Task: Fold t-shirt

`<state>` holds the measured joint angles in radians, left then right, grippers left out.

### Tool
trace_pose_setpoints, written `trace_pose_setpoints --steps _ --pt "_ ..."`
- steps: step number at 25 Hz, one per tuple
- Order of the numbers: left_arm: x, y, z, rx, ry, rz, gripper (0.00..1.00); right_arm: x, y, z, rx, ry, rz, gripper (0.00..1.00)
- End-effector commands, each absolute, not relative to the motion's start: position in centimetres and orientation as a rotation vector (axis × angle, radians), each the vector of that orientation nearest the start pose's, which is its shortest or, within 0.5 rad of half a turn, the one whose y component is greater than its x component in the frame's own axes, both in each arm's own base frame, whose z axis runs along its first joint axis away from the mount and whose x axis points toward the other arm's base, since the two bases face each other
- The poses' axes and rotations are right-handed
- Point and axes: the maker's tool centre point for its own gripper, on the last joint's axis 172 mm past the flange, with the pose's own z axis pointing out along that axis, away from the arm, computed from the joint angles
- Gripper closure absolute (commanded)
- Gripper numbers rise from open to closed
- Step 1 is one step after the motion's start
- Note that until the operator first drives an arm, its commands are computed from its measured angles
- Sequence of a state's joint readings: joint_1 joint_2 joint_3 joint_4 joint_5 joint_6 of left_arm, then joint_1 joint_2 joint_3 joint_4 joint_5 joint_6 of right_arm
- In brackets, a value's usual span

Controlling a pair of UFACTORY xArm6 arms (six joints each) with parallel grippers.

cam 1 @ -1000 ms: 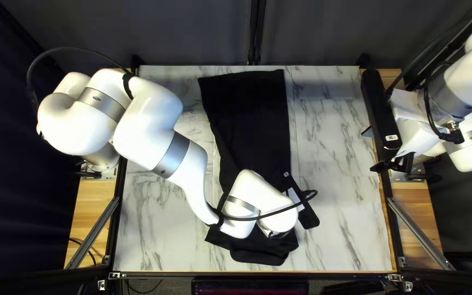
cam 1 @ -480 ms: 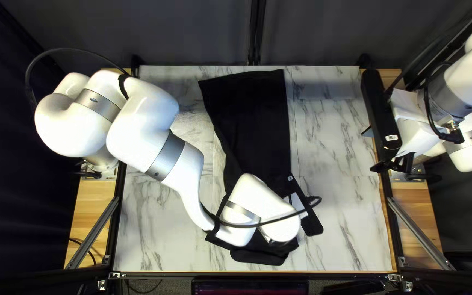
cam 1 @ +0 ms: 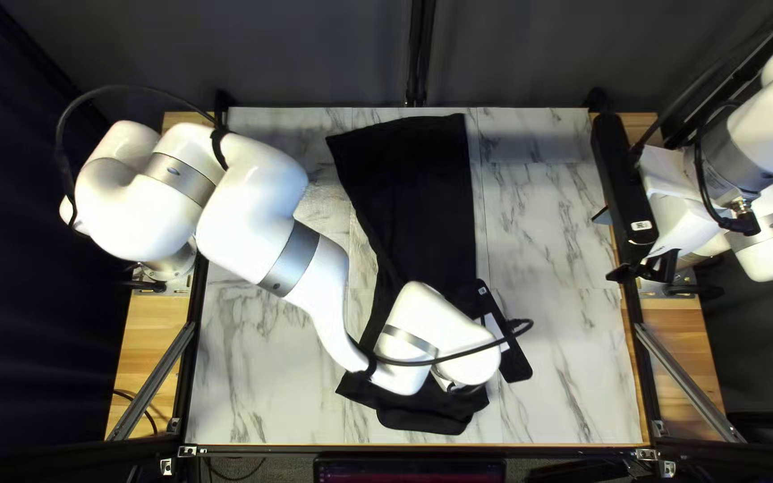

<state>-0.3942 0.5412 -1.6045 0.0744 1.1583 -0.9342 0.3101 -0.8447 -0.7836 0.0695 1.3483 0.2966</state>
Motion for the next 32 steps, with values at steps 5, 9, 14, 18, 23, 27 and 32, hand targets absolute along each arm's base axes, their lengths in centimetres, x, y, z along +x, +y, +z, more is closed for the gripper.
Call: trace_pose_setpoints --steps 5,9,14,18,23,27,32 --pt "46.8 -8.7 15.0 -2.820 -0.827 -0.091 0.00 28.8 11.0 35.6 -2.969 -0.011 -0.368 0.00" --pt "44.2 -0.3 15.0 -2.810 -0.834 -0.210 0.00 28.8 11.0 35.6 -2.969 -0.011 -0.368 0.00" --pt "43.4 2.6 14.3 -2.827 -0.774 -0.212 0.00 28.8 11.0 35.6 -2.969 -0.011 -0.368 0.00" --pt "43.4 2.6 14.3 -2.827 -0.774 -0.212 0.00 28.8 11.0 35.6 -2.969 -0.011 -0.368 0.00" --pt "43.4 2.6 14.3 -2.827 -0.774 -0.212 0.00 28.8 11.0 35.6 -2.969 -0.011 -0.368 0.00" --pt "44.6 5.0 12.9 -2.829 -0.802 -0.067 0.00 28.8 11.0 35.6 -2.969 -0.011 -0.368 0.00" --pt "43.0 13.6 10.3 -2.864 -0.764 0.028 0.00 28.8 11.0 35.6 -2.969 -0.011 -0.368 0.00"
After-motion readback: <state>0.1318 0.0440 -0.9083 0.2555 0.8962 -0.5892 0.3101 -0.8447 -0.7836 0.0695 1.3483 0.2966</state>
